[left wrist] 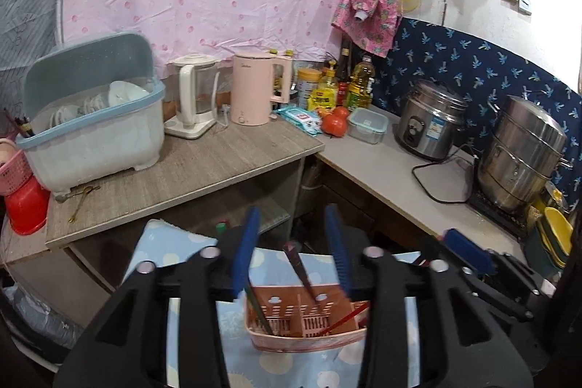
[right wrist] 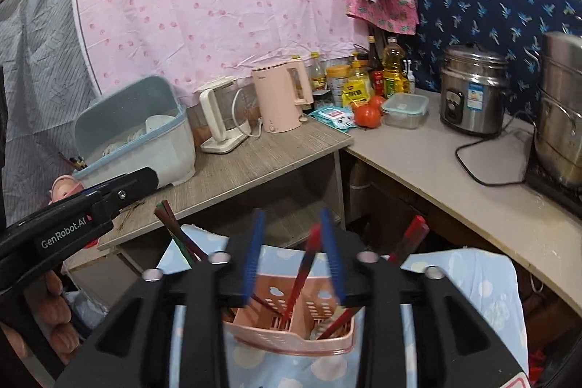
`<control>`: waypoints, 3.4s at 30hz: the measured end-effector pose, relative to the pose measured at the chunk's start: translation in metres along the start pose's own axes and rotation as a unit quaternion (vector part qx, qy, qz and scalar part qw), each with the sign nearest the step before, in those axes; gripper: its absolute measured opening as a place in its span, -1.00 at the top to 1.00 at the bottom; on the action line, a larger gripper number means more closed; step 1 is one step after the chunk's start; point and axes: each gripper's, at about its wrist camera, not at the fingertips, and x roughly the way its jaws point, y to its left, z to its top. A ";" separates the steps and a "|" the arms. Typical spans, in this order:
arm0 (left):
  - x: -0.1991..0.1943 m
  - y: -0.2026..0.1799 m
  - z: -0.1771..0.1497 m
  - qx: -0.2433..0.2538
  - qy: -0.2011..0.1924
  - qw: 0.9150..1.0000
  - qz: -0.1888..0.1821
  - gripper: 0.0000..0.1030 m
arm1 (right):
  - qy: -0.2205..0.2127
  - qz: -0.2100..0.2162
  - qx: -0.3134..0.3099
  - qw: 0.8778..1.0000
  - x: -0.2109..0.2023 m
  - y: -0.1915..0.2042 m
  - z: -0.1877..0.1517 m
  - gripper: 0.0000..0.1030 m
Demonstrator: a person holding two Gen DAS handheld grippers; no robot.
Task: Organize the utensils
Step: 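Open both tools to drop the chopsticks into the pink holder, then move both open tools back down to the green and brown chopsticks, then grasp the green chopstick with the left tool while the right tool grasps the brown chopstick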
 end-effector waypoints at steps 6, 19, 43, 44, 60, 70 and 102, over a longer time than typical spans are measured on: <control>-0.001 0.008 -0.015 -0.006 0.013 1.000 0.006 0.24 | 0.007 -0.002 0.011 1.000 -0.012 -0.009 -0.014 0.18; -0.024 0.009 -0.061 -0.009 0.039 0.999 0.004 0.24 | 0.022 -0.012 -0.007 1.000 -0.046 -0.004 -0.059 0.17; -0.052 0.008 -0.244 -0.018 0.191 0.981 0.006 0.24 | 0.172 -0.030 -0.013 0.985 -0.095 -0.008 -0.245 0.17; -0.054 0.007 -0.252 -0.018 0.196 0.980 0.007 0.24 | 0.176 -0.031 -0.017 0.984 -0.097 -0.005 -0.252 0.17; -0.072 0.001 -0.323 -0.009 0.247 0.969 0.013 0.24 | 0.222 -0.032 -0.043 0.974 -0.104 0.010 -0.311 0.30; -0.073 -0.001 -0.331 -0.007 0.253 0.967 0.012 0.24 | 0.228 -0.045 -0.062 0.971 -0.103 0.012 -0.320 0.37; -0.062 -0.061 -0.338 0.019 0.270 0.961 -0.052 0.09 | 0.216 -0.061 0.002 0.975 -0.127 -0.037 -0.323 0.87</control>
